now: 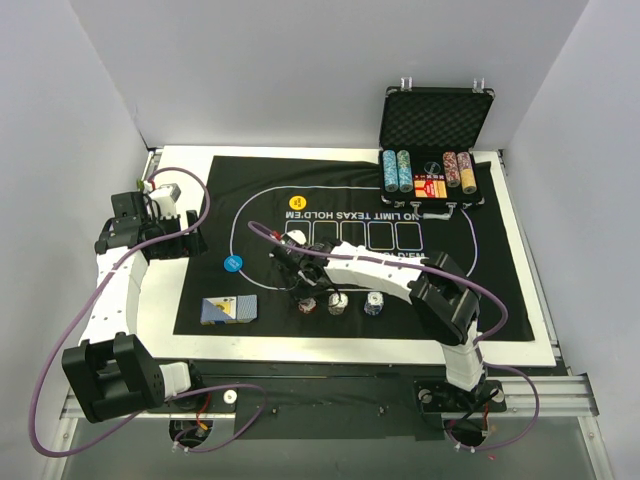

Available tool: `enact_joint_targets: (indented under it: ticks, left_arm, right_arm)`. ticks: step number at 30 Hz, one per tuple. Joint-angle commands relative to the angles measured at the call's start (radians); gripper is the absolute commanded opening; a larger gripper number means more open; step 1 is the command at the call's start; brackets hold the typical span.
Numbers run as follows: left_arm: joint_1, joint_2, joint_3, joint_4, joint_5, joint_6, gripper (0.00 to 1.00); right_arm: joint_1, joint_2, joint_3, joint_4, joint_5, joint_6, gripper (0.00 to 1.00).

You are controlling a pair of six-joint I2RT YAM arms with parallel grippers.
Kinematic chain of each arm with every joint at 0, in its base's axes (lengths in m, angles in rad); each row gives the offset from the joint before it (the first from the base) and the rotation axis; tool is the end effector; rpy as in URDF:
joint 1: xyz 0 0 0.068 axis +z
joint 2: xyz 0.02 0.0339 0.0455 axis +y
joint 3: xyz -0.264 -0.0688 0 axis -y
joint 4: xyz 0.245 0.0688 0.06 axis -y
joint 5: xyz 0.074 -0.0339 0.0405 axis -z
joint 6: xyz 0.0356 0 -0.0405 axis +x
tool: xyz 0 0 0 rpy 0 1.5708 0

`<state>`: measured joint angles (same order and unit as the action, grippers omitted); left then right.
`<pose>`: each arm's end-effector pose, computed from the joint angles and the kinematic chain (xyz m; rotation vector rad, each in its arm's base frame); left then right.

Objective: Distribute texas hold em gaming equipment

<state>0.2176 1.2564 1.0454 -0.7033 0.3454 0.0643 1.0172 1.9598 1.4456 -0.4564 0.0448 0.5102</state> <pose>0.2527 0.0435 0.2868 -0.0421 2.4343 -0.3035 0.2247 0.3605 0.1991 -0.6419 2.5505 0.5203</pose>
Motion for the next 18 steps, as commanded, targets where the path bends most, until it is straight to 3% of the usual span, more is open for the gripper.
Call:
enact_joint_targets:
  ticks: [1, 5, 12, 18]
  left_arm:
    - [0.005, -0.023, 0.03, 0.024, 0.003, 0.002, 0.93]
    - [0.02, -0.012, 0.044, 0.019, 0.018, -0.02, 0.93]
    - [0.042, 0.021, 0.062, 0.028, 0.023, -0.05, 0.93]
    - [0.048, 0.018, 0.068, 0.024, 0.032, -0.046, 0.93]
  right_arm:
    - [-0.005, -0.042, 0.093, -0.064, 0.021, -0.028, 0.21]
    - [-0.025, 0.023, 0.223, -0.099, 0.018, -0.055, 0.21]
    - [-0.042, 0.295, 0.577, -0.103, -0.036, -0.053, 0.22]
    - [-0.049, 0.45, 0.726, -0.093, -0.089, -0.027, 0.23]
